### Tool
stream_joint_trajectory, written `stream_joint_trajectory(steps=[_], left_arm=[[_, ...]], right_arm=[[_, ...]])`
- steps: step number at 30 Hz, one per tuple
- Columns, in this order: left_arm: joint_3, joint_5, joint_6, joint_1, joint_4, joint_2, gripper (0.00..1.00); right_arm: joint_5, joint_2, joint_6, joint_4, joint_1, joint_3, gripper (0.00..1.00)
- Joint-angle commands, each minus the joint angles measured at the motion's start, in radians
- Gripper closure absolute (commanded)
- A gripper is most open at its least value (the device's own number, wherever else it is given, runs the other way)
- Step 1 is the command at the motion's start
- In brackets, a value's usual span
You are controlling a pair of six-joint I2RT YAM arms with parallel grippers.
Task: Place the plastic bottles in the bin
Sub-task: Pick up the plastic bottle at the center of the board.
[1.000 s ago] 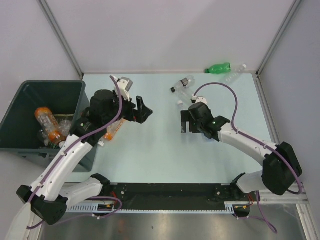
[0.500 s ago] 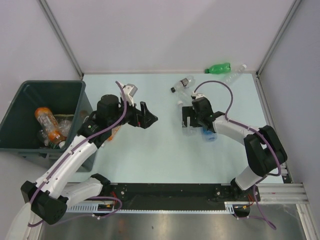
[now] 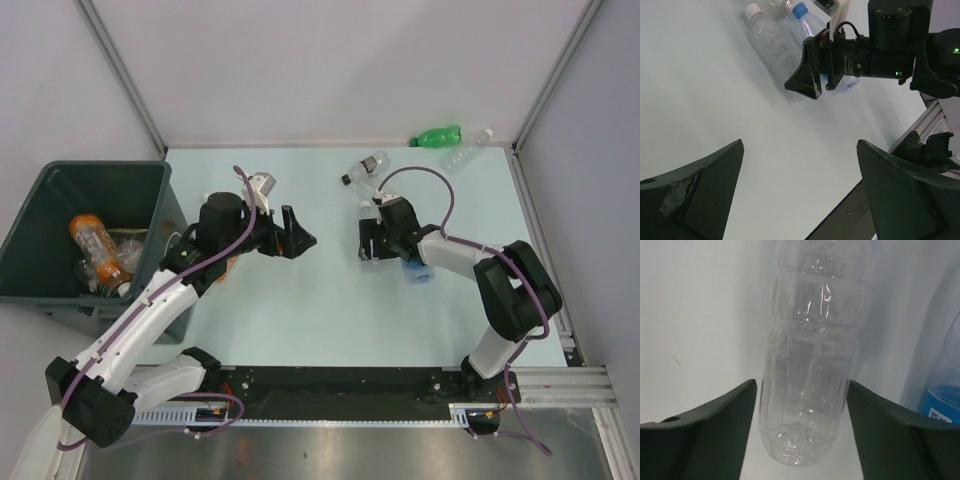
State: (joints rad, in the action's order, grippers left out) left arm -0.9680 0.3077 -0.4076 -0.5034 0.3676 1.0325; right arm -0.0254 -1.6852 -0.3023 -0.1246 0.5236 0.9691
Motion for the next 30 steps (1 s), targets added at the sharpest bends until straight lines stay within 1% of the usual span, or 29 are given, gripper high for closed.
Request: stream_joint_trajectory(steps=[1,2,3,6,11,13,14,15,18,21,25,29,30], left_arm=[[0.003,0.010,-0.017,0.003,-0.030,0.003,0.00],[0.005,0.013,-0.019,0.003,-0.030,0.003,0.00],[0.003,0.014,-0.019,0.003,-0.029,0.003,0.00],[0.003,0.016,-0.019,0.003,-0.025,0.000,0.00],[0.000,0.018,-0.019,0.003,-0.019,-0.003,0.00],[-0.003,0.019,-0.017,0.003,-0.018,0.000,0.00],[-0.001,0.021,-0.020,0.003,-0.016,0.000,0.00],[-0.003,0.021,-0.020,0.003,-0.016,0.001,0.00],[-0.003,0.025,-0.023,0.003,-0.016,0.000,0.00],[-0.003,0.033,-0.025,0.003,-0.012,-0.005,0.00],[0.006,0.053,-0.040,0.003,-0.036,-0.018,0.00],[0.057,0.146,-0.086,0.003,-0.174,-0.060,0.00],[0.067,0.180,-0.100,0.003,-0.240,-0.075,0.00]], right_arm=[[-0.002,-0.011,0.009,0.019,0.000,0.013,0.28],[-0.002,-0.014,0.009,0.019,0.000,0.011,0.31],[-0.002,-0.014,0.006,0.011,0.000,0.011,0.38],[-0.002,-0.004,0.003,-0.003,0.004,0.013,0.49],[-0.027,0.079,0.034,-0.021,0.044,0.011,0.50],[-0.050,0.108,0.037,-0.023,0.065,0.011,0.53],[-0.060,0.145,0.032,-0.023,0.072,0.013,0.57],[-0.071,0.162,0.031,-0.023,0.082,0.013,0.64],[-0.129,0.241,0.022,-0.024,0.107,0.013,0.78],[-0.186,0.329,0.002,-0.017,0.113,0.013,0.79],[-0.275,0.418,-0.014,0.000,0.124,0.013,0.78],[-0.364,0.473,-0.037,0.037,0.134,0.013,0.77],[-0.402,0.482,-0.041,0.046,0.136,0.011,0.77]])
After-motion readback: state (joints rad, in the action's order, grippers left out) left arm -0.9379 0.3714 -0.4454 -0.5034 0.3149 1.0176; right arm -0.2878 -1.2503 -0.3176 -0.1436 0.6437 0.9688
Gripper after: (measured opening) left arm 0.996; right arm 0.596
